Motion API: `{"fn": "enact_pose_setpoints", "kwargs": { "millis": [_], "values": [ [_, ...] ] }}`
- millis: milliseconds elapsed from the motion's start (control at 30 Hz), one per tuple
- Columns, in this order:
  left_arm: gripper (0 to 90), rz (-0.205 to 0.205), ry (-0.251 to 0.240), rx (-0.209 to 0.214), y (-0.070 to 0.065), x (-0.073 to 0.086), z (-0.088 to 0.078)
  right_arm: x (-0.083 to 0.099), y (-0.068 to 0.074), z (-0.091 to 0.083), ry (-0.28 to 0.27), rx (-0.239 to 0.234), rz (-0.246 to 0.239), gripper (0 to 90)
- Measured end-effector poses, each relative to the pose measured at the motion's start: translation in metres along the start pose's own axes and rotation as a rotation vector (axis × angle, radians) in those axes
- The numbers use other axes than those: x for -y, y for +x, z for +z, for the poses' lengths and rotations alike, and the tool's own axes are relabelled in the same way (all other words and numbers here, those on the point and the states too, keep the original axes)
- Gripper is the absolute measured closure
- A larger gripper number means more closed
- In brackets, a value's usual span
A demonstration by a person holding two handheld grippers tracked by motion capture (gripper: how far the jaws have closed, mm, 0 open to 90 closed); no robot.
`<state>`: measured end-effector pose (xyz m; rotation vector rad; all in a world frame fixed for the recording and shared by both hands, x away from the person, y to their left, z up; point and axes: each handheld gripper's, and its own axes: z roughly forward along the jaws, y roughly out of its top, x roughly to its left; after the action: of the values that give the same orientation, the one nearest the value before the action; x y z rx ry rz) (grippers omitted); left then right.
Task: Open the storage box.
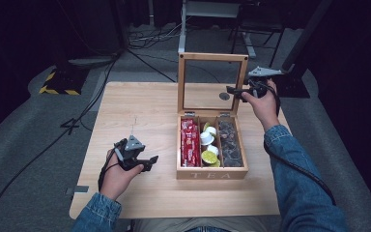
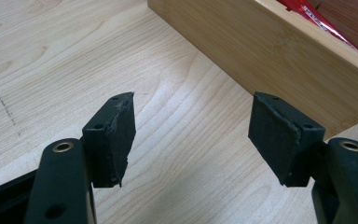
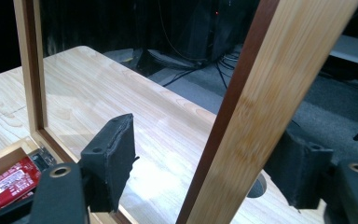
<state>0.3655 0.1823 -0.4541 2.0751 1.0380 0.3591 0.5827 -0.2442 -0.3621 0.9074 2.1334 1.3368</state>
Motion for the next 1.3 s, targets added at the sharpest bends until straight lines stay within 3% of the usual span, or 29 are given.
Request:
{"fn": "enact_pose_setpoints", "kwargs": {
  "millis": [300, 700, 1100, 1300],
  "values": [
    [31.6, 0.006, 0.021, -0.019, 0.003, 0.002, 0.002, 0.005, -0.001, 0.008, 0.012, 0.015, 0.022, 23.6],
    [30.6, 0.017, 0.036, -0.015, 0.003, 0.003, 0.004, 0.005, -0.001, 0.003, 0.026, 0.036, 0.046, 26.9],
    [30.4, 0.011, 0.027, -0.005, 0.008, 0.004, 0.0, -0.001, 0.003, -0.032, 0.016, 0.013, 0.072, 27.9],
    [30.4, 0.012, 0.033, 0.012, 0.007, 0.003, 0.003, -0.001, 0.014, -0.048, 0.024, -0.04, 0.074, 18.9]
  ]
}}
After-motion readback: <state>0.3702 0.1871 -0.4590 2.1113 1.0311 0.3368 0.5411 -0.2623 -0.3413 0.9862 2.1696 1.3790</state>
